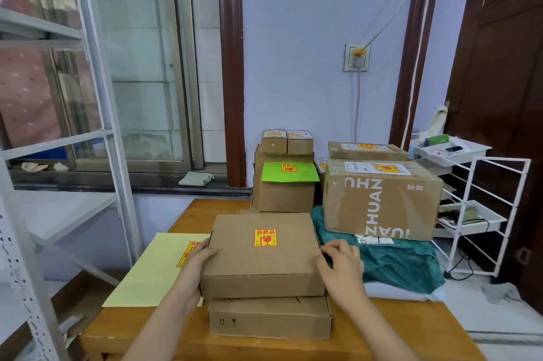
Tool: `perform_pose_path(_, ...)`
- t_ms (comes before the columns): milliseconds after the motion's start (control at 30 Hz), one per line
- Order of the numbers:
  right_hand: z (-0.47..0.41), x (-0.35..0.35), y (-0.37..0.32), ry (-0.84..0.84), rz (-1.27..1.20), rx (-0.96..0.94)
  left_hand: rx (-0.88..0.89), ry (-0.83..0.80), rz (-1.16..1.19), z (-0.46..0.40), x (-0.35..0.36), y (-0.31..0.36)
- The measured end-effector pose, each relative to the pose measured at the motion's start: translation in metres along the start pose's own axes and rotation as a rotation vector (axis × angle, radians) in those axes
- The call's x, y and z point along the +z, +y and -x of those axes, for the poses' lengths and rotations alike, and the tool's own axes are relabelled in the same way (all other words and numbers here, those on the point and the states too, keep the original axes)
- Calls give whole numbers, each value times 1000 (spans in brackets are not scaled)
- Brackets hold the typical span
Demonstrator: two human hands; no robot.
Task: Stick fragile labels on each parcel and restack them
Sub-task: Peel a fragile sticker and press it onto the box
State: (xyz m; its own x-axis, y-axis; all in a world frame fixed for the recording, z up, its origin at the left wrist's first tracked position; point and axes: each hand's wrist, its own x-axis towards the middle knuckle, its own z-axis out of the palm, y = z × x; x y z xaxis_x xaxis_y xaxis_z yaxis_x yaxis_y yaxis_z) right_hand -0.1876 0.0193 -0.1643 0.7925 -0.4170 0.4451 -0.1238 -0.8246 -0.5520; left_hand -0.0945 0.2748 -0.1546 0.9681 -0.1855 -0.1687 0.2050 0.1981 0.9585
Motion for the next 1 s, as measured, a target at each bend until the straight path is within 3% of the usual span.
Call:
perform_pose_path(333,-16,-13,-62,-100,-599,80,112,91,36,0,-12,39)
perform_pose_path(733,-48,7,-93,-211,-729,112,243,160,-144,-24,-20,55)
perform_pose_path(1000,-76,34,-104,-285,-791,102,225,227,-176,-49,-38,76)
